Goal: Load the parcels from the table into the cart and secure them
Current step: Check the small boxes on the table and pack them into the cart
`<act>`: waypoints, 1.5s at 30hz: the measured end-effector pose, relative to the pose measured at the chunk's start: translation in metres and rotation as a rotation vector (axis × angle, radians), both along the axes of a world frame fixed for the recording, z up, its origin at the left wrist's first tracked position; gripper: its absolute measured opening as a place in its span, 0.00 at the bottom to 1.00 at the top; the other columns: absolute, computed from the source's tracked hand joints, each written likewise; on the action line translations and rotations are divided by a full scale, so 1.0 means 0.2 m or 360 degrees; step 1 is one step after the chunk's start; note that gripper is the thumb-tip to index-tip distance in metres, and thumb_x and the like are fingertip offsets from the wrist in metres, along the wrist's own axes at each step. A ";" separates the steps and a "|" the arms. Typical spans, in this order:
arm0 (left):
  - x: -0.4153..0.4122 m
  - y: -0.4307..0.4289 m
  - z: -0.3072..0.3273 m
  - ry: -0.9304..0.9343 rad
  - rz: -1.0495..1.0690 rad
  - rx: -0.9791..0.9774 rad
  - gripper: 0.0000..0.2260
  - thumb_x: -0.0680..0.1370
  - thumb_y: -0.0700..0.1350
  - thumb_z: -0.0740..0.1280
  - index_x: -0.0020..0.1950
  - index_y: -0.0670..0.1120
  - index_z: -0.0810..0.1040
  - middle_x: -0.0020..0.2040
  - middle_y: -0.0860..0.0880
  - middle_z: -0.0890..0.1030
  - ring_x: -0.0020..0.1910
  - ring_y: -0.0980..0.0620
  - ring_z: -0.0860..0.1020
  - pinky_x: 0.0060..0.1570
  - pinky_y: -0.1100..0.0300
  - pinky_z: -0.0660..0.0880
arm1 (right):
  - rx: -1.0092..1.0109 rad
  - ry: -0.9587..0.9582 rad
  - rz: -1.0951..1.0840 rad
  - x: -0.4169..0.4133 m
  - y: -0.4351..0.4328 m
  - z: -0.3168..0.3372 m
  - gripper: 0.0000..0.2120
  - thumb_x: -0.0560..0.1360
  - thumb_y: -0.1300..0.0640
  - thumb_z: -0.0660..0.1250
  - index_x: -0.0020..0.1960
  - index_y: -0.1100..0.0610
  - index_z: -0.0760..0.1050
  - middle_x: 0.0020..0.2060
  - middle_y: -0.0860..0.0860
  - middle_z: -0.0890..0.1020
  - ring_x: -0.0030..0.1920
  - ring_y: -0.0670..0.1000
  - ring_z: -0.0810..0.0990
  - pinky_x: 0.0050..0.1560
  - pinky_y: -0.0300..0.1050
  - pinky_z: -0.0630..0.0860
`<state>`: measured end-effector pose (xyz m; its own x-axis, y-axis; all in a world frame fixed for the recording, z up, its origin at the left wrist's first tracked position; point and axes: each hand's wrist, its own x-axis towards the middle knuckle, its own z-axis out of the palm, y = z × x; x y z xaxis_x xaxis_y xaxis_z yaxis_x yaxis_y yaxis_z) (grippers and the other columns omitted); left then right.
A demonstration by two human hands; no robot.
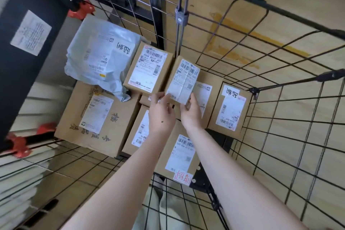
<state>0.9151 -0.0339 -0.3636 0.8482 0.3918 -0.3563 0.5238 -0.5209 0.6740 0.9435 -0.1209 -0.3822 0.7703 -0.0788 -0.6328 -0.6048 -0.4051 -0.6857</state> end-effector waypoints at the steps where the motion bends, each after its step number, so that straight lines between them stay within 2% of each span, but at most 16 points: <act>1: -0.01 0.00 0.00 -0.0003 -0.0095 0.0055 0.21 0.74 0.31 0.58 0.66 0.41 0.75 0.68 0.45 0.68 0.57 0.45 0.77 0.49 0.56 0.75 | 0.0009 -0.0005 0.0016 -0.01 0.00 0.00 0.23 0.80 0.65 0.57 0.72 0.49 0.65 0.59 0.46 0.80 0.57 0.46 0.78 0.45 0.30 0.70; 4: -0.03 0.01 0.00 0.0008 -0.0416 0.0208 0.24 0.71 0.28 0.59 0.67 0.38 0.73 0.73 0.42 0.64 0.59 0.43 0.76 0.39 0.56 0.71 | 0.0053 -0.0003 0.0085 -0.04 0.00 0.00 0.27 0.80 0.66 0.56 0.75 0.46 0.61 0.66 0.45 0.75 0.65 0.45 0.74 0.63 0.40 0.70; 6: -0.04 0.01 0.00 0.0071 -0.0502 0.0239 0.25 0.71 0.28 0.58 0.69 0.37 0.70 0.75 0.41 0.62 0.63 0.41 0.74 0.40 0.56 0.70 | 0.0059 0.0013 0.0140 -0.06 0.00 0.00 0.28 0.80 0.65 0.56 0.77 0.47 0.57 0.71 0.44 0.70 0.70 0.46 0.69 0.70 0.46 0.67; 8: -0.05 0.01 -0.02 0.0082 -0.0517 0.0193 0.27 0.71 0.28 0.58 0.71 0.37 0.68 0.76 0.41 0.60 0.66 0.41 0.72 0.44 0.53 0.73 | 0.0061 0.0057 0.0182 -0.07 -0.01 0.00 0.29 0.81 0.64 0.56 0.78 0.45 0.55 0.74 0.43 0.64 0.73 0.47 0.65 0.72 0.50 0.65; 11: -0.05 0.02 -0.01 0.0100 -0.0519 0.0122 0.30 0.70 0.30 0.58 0.72 0.41 0.67 0.77 0.44 0.58 0.66 0.42 0.72 0.45 0.51 0.75 | 0.0135 0.0176 0.0195 -0.07 -0.03 0.03 0.31 0.81 0.64 0.55 0.78 0.42 0.51 0.74 0.41 0.63 0.72 0.46 0.66 0.71 0.46 0.65; 14: -0.06 0.03 0.00 0.0134 -0.0545 0.0169 0.28 0.70 0.31 0.60 0.71 0.43 0.69 0.77 0.46 0.58 0.64 0.44 0.73 0.43 0.56 0.73 | 0.0147 0.0216 0.0217 -0.07 -0.06 0.05 0.31 0.81 0.65 0.55 0.78 0.43 0.51 0.68 0.41 0.68 0.66 0.43 0.70 0.63 0.39 0.64; 16: -0.08 0.04 0.02 0.0141 -0.0548 0.0213 0.25 0.71 0.32 0.60 0.68 0.43 0.72 0.76 0.46 0.60 0.58 0.44 0.77 0.40 0.57 0.72 | 0.0107 0.0200 0.0216 -0.09 -0.09 0.07 0.30 0.81 0.63 0.57 0.78 0.44 0.53 0.64 0.41 0.69 0.64 0.44 0.71 0.62 0.39 0.65; 17: -0.09 0.04 0.03 0.0133 -0.0547 0.0230 0.23 0.71 0.33 0.61 0.66 0.43 0.73 0.75 0.46 0.62 0.53 0.43 0.78 0.39 0.56 0.73 | 0.0089 0.0194 0.0218 -0.10 -0.10 0.08 0.28 0.81 0.62 0.57 0.78 0.45 0.55 0.65 0.41 0.69 0.66 0.45 0.71 0.64 0.40 0.65; 19: -0.10 0.05 0.08 0.0131 -0.0527 0.0247 0.19 0.73 0.35 0.61 0.63 0.42 0.75 0.70 0.44 0.68 0.45 0.41 0.78 0.39 0.51 0.75 | 0.0084 0.0202 0.0231 -0.11 -0.14 0.14 0.26 0.81 0.61 0.57 0.77 0.49 0.58 0.71 0.46 0.69 0.70 0.48 0.68 0.69 0.43 0.64; 21: -0.11 0.05 0.15 0.0123 -0.0484 0.0241 0.15 0.74 0.36 0.61 0.59 0.41 0.77 0.62 0.44 0.73 0.45 0.41 0.77 0.38 0.52 0.72 | 0.0148 0.0283 0.0196 -0.11 -0.19 0.23 0.23 0.81 0.64 0.56 0.75 0.54 0.62 0.72 0.49 0.69 0.71 0.49 0.68 0.72 0.46 0.64; 25: -0.11 0.06 0.36 0.0048 -0.0405 0.0191 0.08 0.75 0.39 0.62 0.51 0.43 0.79 0.50 0.44 0.78 0.47 0.42 0.77 0.43 0.51 0.75 | 0.0293 0.0439 0.0037 -0.10 -0.32 0.53 0.16 0.82 0.64 0.57 0.68 0.56 0.72 0.65 0.53 0.76 0.63 0.55 0.77 0.63 0.48 0.72; 29: -0.13 0.06 0.63 0.0011 -0.0376 0.0231 0.07 0.75 0.41 0.62 0.49 0.44 0.79 0.43 0.45 0.81 0.44 0.44 0.78 0.41 0.52 0.76 | 0.0316 0.0317 -0.0046 -0.09 -0.48 0.88 0.14 0.81 0.64 0.60 0.65 0.56 0.74 0.61 0.55 0.79 0.58 0.55 0.80 0.58 0.45 0.75; 33: -0.17 0.04 0.91 -0.0040 -0.0341 0.0201 0.09 0.74 0.40 0.62 0.49 0.44 0.80 0.38 0.46 0.81 0.38 0.46 0.79 0.38 0.52 0.78 | 0.0312 0.0226 0.0003 -0.14 -0.57 1.20 0.12 0.80 0.63 0.60 0.61 0.54 0.75 0.60 0.56 0.79 0.55 0.55 0.81 0.63 0.49 0.74; 37: -0.25 0.00 1.19 -0.0140 -0.0368 0.0157 0.07 0.74 0.40 0.63 0.47 0.45 0.80 0.38 0.49 0.81 0.38 0.49 0.79 0.37 0.54 0.77 | 0.0228 0.0150 0.0170 -0.19 -0.60 1.48 0.15 0.81 0.62 0.60 0.66 0.56 0.74 0.59 0.55 0.80 0.52 0.53 0.83 0.64 0.51 0.74; 41: -0.36 -0.03 1.47 -0.0231 -0.0297 0.0157 0.04 0.73 0.41 0.64 0.42 0.48 0.77 0.32 0.53 0.76 0.35 0.51 0.76 0.37 0.53 0.77 | 0.0168 0.0011 0.0380 -0.26 -0.59 1.77 0.15 0.81 0.61 0.59 0.65 0.53 0.73 0.58 0.53 0.80 0.52 0.51 0.82 0.63 0.49 0.75; 45: -0.53 -0.01 1.77 -0.0324 -0.0152 0.0176 0.04 0.73 0.40 0.65 0.41 0.49 0.76 0.31 0.51 0.77 0.33 0.52 0.76 0.35 0.57 0.75 | 0.0134 -0.0121 0.0646 -0.36 -0.51 2.04 0.15 0.80 0.60 0.59 0.65 0.51 0.74 0.57 0.50 0.80 0.52 0.48 0.82 0.61 0.48 0.75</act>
